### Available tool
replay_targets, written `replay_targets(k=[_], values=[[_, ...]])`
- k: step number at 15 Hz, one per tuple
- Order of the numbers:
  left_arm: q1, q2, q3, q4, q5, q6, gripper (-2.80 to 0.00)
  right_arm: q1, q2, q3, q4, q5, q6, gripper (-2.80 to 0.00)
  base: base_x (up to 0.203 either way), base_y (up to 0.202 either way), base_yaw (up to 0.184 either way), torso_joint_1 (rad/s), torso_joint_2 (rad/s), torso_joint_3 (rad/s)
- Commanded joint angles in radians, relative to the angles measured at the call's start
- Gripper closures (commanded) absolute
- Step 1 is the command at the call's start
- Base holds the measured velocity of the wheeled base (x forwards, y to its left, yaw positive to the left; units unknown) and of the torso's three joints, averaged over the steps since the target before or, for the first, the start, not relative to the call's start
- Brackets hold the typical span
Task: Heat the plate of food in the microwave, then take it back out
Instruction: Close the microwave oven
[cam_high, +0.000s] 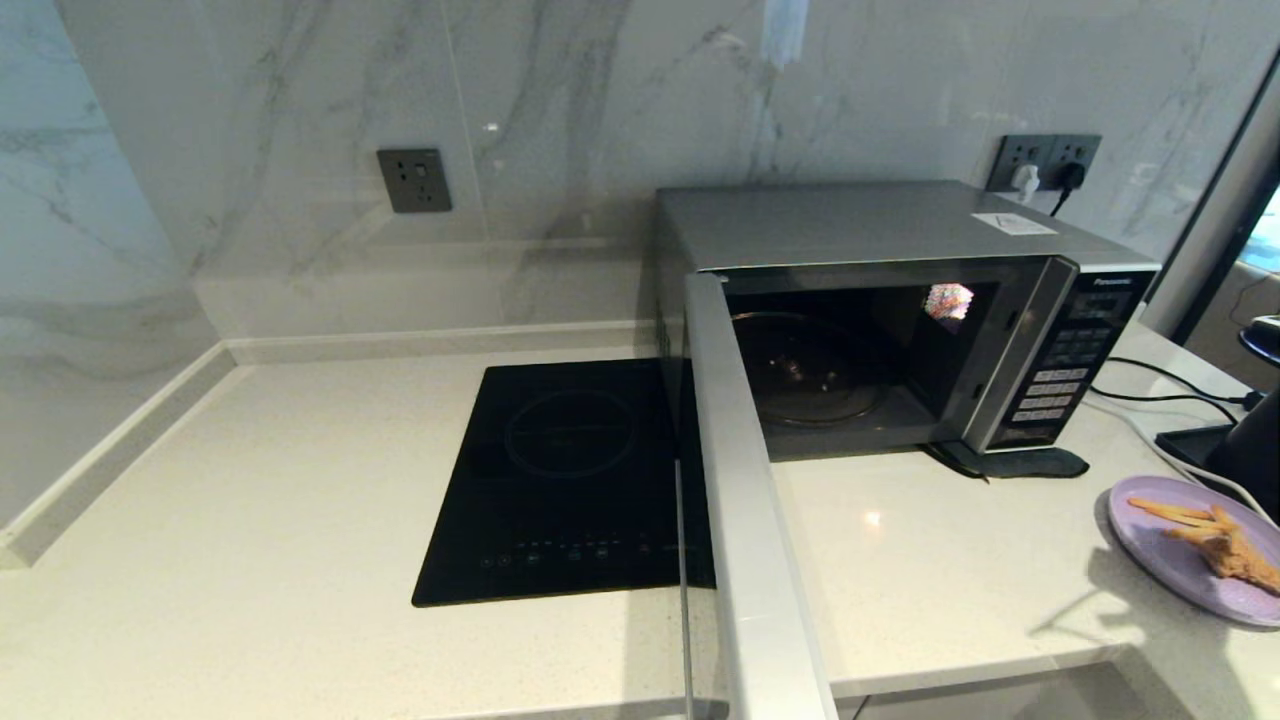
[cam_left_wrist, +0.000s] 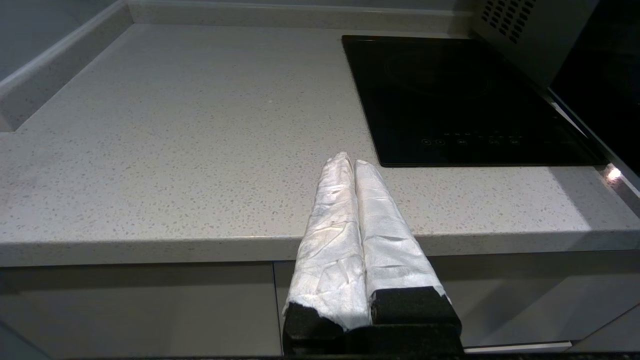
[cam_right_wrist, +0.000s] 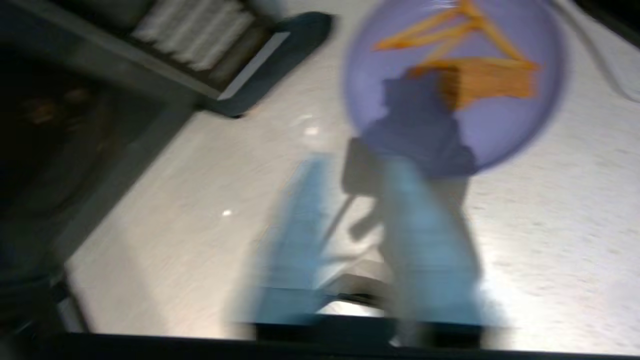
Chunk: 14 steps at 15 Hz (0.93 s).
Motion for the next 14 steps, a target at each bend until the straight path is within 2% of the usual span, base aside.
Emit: replay_targets(k=[1,3,6,7,9,10,12,14], values=[[0.000,0.002,0.000,0.000,0.000,-0.001,0.00,0.174,-0.033,-0.173,0.152,0.001,0.051,0.00,0.000,0.000,0.000,0.000,0.00,0.000],[0.000,0.002,0.000,0.000,0.000,-0.001,0.00,0.366,-0.035,-0.306,0.277,0.000,0.095,0.00,0.000,0.000,0.000,0.000,0.00,0.000],[0.000,0.002,0.000,0.000,0.000,-0.001,0.00,0.598,-0.046,-0.438,0.341,0.015,0.120,0.00,0.000,0.000,0.000,0.000,0.00,0.000],[0.000,0.002,0.000,0.000,0.000,-0.001,0.00,0.645,-0.055,-0.477,0.348,0.075,0.117,0.00,0.000,0.000,0.000,0.000,0.00,0.000],[0.000,0.002,0.000,0.000,0.000,-0.001,0.00,0.689,-0.062,-0.559,0.365,0.313,0.122,0.00,0.000,0.000,0.000,0.000,0.00,0.000],[0.000,0.002,0.000,0.000,0.000,-0.001,0.00,0.716,-0.058,-0.611,0.390,0.402,0.135,0.00,0.000,0.000,0.000,0.000,0.00,0.000],[0.000,0.002,0.000,0.000,0.000,-0.001,0.00,0.786,-0.026,-0.720,0.461,0.522,0.180,0.00,0.000,0.000,0.000,0.000,0.00,0.000],[0.000,0.002,0.000,0.000,0.000,-0.001,0.00,0.880,0.036,-0.809,0.502,0.572,0.232,0.00,0.000,0.000,0.000,0.000,0.00,0.000]])
